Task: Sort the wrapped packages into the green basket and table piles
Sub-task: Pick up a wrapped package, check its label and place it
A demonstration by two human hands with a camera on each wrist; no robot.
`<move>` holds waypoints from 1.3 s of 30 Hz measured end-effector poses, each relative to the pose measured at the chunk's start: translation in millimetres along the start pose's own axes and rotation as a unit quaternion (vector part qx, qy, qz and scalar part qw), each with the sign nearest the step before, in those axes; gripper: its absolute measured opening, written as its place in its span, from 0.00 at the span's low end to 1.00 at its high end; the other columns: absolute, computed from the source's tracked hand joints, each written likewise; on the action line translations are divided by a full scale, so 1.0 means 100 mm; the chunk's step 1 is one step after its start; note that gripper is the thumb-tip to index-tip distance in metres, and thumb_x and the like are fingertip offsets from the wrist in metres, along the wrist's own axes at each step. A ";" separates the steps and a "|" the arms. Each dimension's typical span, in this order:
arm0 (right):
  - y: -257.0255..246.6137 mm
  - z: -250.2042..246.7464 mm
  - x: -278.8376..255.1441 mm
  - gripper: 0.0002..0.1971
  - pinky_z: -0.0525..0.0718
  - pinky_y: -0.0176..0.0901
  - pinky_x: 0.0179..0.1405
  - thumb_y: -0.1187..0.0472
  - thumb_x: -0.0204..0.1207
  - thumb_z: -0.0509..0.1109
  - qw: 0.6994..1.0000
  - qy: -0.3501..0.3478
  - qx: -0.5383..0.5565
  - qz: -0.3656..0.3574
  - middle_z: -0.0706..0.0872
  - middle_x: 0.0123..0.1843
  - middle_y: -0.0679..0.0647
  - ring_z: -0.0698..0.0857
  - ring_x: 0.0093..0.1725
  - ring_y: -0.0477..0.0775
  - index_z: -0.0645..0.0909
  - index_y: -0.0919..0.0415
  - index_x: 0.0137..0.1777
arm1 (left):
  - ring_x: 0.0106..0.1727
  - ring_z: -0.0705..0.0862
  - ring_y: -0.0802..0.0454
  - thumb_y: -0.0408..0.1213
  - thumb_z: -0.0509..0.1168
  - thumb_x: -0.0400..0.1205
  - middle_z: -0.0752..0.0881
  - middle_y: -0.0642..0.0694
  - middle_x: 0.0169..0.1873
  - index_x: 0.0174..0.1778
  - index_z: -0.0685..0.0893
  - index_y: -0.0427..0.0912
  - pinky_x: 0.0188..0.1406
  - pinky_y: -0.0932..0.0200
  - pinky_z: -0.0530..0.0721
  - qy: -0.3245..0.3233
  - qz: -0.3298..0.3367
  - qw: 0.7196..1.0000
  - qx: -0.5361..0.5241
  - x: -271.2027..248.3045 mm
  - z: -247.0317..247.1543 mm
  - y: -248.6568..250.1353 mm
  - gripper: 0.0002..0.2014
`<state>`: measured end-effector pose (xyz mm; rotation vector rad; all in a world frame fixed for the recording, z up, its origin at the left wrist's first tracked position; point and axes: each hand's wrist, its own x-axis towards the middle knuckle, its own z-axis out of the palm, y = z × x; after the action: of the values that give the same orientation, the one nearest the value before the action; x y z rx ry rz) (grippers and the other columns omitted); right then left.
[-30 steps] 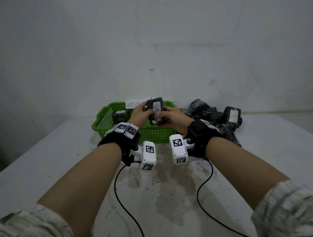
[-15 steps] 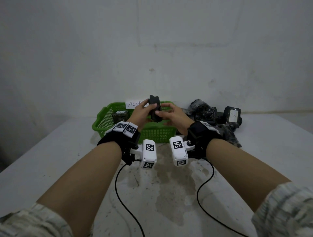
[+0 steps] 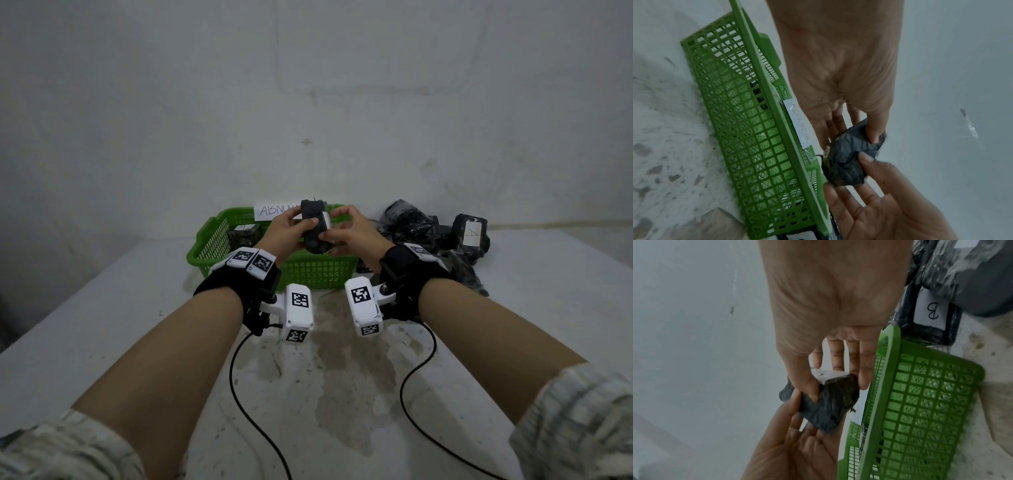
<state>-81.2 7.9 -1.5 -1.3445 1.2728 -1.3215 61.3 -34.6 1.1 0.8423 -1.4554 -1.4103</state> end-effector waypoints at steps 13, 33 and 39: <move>-0.05 0.06 -0.01 0.19 0.87 0.52 0.42 0.60 0.80 0.69 0.999 0.027 0.017 -0.011 0.83 0.55 0.60 0.85 0.52 0.59 0.76 0.66 0.68 | 0.57 0.83 0.46 0.27 0.62 0.82 0.83 0.38 0.58 0.73 0.74 0.35 0.50 0.56 0.86 -0.051 0.002 0.999 0.014 -0.05 -0.02 0.00 0.21; 0.00 -0.03 0.01 0.20 0.82 0.38 0.48 0.73 0.69 0.76 0.997 0.039 -0.041 -0.058 0.81 0.52 0.53 0.81 0.50 0.53 0.73 0.60 0.56 | 0.54 0.81 0.40 0.41 0.56 0.85 0.80 0.42 0.59 0.64 0.75 0.47 0.55 0.46 0.82 -0.068 -0.105 0.992 0.008 -0.12 -0.02 0.04 0.13; -0.05 -0.07 -0.03 0.22 0.77 0.19 0.38 0.73 0.67 0.78 0.991 0.002 -0.083 -0.100 0.80 0.51 0.52 0.79 0.45 0.39 0.74 0.64 0.59 | 0.53 0.84 0.46 0.49 0.57 0.85 0.83 0.44 0.51 0.65 0.75 0.43 0.55 0.53 0.83 -0.105 -0.090 0.990 0.021 -0.13 0.04 0.01 0.17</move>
<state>-87.8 12.3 3.3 -1.6231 1.3007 -1.3765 62.2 -21.3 0.5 0.8914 -1.6047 -1.6503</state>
